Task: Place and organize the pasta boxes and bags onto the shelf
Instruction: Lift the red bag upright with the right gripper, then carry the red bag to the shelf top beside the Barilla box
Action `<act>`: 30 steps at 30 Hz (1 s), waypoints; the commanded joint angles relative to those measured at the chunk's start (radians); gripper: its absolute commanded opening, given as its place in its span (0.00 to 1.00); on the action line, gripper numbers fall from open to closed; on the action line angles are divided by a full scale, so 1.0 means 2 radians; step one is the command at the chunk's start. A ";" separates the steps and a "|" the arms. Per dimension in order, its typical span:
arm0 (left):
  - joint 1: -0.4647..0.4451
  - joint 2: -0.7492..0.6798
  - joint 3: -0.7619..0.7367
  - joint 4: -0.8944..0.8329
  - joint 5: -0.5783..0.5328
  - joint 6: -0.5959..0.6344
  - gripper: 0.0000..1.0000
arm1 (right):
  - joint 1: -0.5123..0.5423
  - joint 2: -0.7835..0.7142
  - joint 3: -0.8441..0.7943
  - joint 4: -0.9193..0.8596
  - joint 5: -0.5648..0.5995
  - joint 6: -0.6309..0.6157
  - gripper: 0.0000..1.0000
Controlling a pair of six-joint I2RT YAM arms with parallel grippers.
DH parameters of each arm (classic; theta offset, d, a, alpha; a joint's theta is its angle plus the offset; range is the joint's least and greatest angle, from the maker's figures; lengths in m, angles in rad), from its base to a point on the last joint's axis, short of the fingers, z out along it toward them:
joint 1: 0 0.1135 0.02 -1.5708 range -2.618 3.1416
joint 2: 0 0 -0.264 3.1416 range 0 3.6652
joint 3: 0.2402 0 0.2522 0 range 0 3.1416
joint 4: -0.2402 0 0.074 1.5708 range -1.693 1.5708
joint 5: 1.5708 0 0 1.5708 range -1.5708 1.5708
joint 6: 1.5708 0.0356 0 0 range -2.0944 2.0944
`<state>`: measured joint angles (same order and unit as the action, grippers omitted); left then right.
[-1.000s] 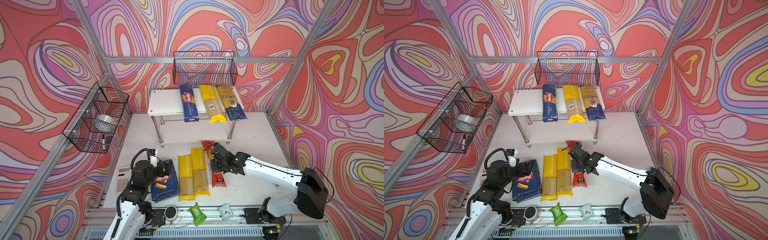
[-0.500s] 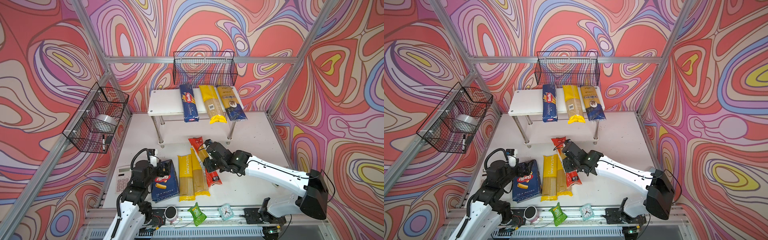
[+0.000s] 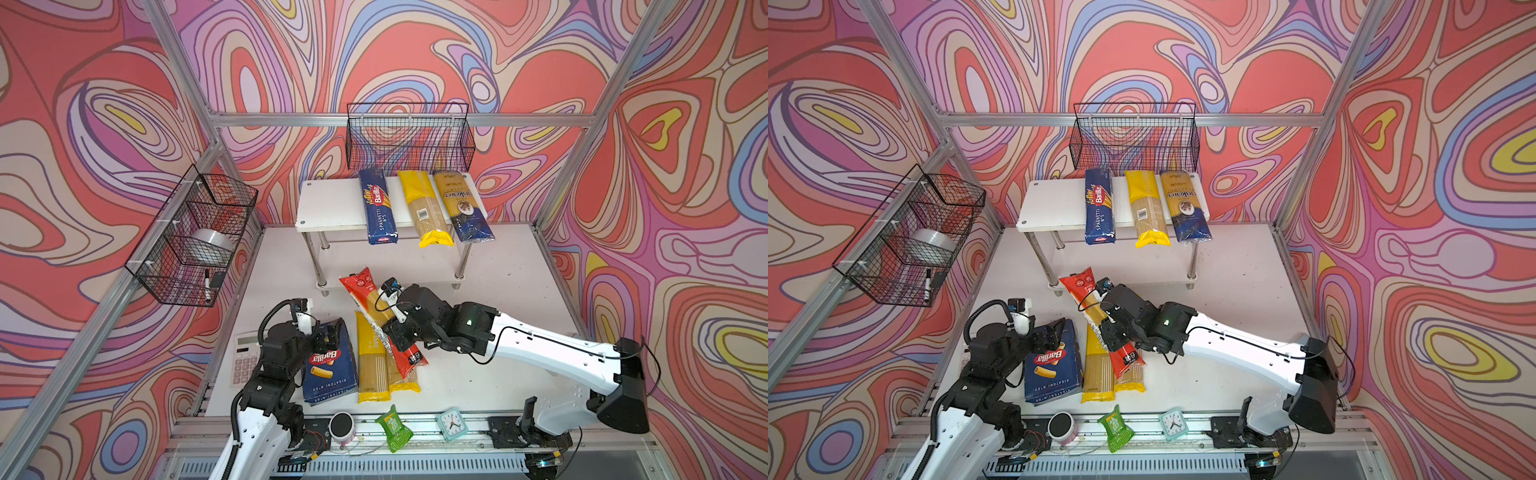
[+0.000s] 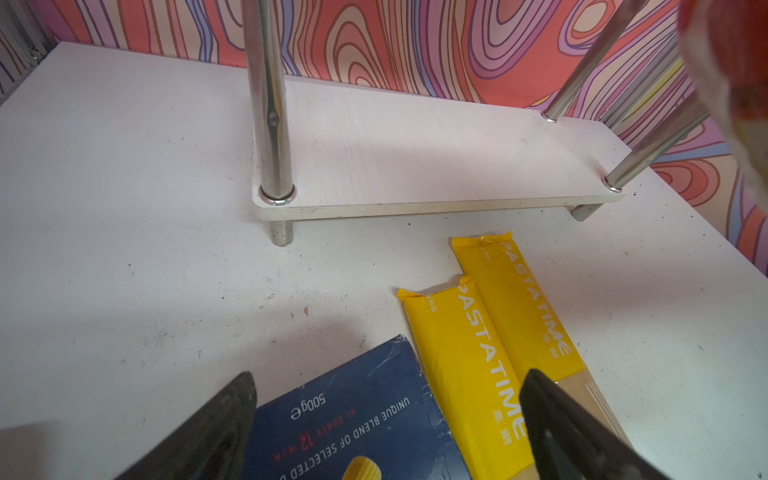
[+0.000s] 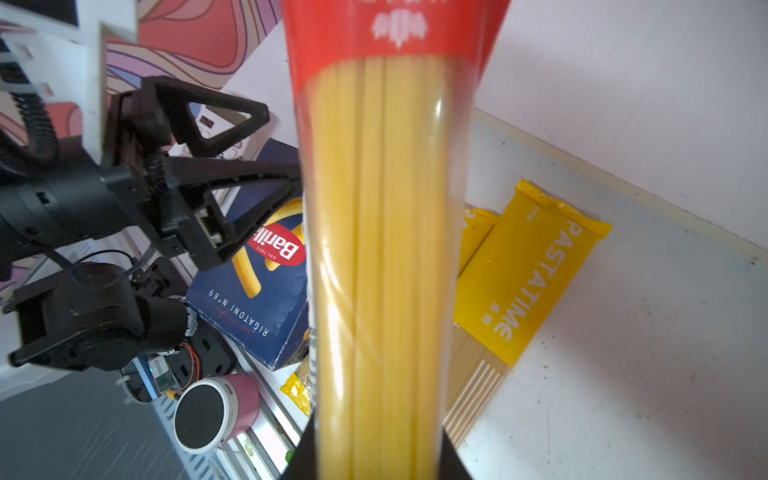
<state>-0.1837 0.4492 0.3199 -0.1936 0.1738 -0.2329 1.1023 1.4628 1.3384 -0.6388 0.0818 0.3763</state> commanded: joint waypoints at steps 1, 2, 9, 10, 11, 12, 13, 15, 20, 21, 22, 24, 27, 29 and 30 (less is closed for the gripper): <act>-0.002 -0.015 -0.008 -0.017 -0.008 -0.002 1.00 | 0.006 0.003 0.050 0.072 0.015 -0.026 0.18; -0.002 -0.020 -0.009 -0.019 -0.009 -0.002 1.00 | 0.007 0.008 0.061 0.074 0.012 -0.029 0.19; -0.002 -0.044 -0.013 -0.028 -0.017 -0.005 1.00 | 0.007 0.051 0.142 0.061 0.023 -0.039 0.19; -0.002 -0.045 -0.014 -0.028 -0.018 -0.005 1.00 | 0.007 0.058 0.156 0.058 0.026 -0.043 0.19; -0.002 -0.045 -0.014 -0.028 -0.017 -0.004 1.00 | 0.007 0.068 0.170 0.057 0.025 -0.048 0.19; -0.002 -0.044 -0.014 -0.028 -0.017 -0.005 1.00 | 0.007 0.076 0.185 0.054 0.030 -0.051 0.19; -0.002 -0.043 -0.013 -0.027 -0.016 -0.005 1.00 | 0.007 0.087 0.201 0.049 0.035 -0.050 0.19; -0.002 -0.039 -0.013 -0.026 -0.014 -0.003 1.00 | 0.007 0.107 0.231 0.040 0.046 -0.050 0.19; -0.002 -0.033 -0.011 -0.023 -0.010 -0.002 1.00 | 0.007 0.163 0.317 0.004 0.078 -0.062 0.20; -0.002 -0.032 -0.011 -0.023 -0.009 -0.002 1.00 | 0.007 0.177 0.336 -0.004 0.083 -0.063 0.20; -0.002 -0.032 -0.011 -0.023 -0.009 -0.002 1.00 | 0.007 0.186 0.354 -0.011 0.092 -0.065 0.20; -0.002 -0.032 -0.012 -0.023 -0.008 -0.002 1.00 | 0.007 0.205 0.385 -0.024 0.105 -0.072 0.20; -0.002 -0.031 -0.011 -0.022 -0.008 -0.002 1.00 | 0.007 0.229 0.431 -0.038 0.121 -0.081 0.21; -0.002 -0.031 -0.011 -0.022 -0.008 -0.002 1.00 | 0.007 0.239 0.448 -0.030 0.119 -0.092 0.21; -0.002 -0.029 -0.011 -0.022 -0.008 -0.002 1.00 | 0.007 0.245 0.459 -0.027 0.116 -0.097 0.21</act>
<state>-0.1837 0.3843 0.3050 -0.2363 0.1555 -0.2367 1.1099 1.9686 2.1670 -0.7937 0.2672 0.2260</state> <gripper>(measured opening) 0.999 0.239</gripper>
